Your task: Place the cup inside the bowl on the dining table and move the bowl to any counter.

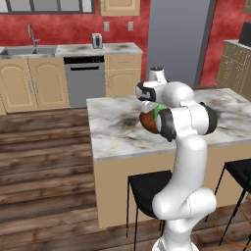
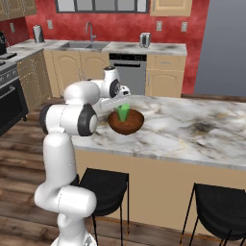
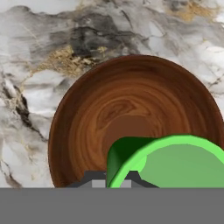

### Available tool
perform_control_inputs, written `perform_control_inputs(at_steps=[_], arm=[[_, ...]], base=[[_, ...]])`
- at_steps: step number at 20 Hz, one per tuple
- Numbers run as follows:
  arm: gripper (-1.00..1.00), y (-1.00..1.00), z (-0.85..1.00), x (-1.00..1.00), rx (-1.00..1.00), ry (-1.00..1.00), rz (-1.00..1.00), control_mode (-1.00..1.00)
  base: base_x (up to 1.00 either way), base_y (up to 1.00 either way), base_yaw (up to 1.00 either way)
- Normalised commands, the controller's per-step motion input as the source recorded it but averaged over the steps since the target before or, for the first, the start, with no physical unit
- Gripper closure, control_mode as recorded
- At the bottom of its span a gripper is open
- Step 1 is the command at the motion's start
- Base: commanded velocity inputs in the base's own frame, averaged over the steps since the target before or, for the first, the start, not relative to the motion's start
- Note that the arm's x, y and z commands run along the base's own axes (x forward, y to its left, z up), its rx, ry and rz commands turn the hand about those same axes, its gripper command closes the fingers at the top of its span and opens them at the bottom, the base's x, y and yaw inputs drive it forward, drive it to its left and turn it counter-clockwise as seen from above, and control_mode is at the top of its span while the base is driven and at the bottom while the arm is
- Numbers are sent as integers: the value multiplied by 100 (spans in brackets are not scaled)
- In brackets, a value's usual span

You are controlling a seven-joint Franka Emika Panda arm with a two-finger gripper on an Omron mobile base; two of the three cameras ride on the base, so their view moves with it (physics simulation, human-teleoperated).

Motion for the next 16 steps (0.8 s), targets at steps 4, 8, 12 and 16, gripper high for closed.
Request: perform_control_inputs(at_steps=[4,8,12,16], arm=[[100,-21,-32,0,0,0,0,-100],[100,-13,-29,0,0,0,0,-100],[100,-1,-26,0,0,0,0,-100],[100,0,-16,0,0,0,0,-100]], base=[[0,0,0],[0,0,0],[0,0,0],[0,0,0]])
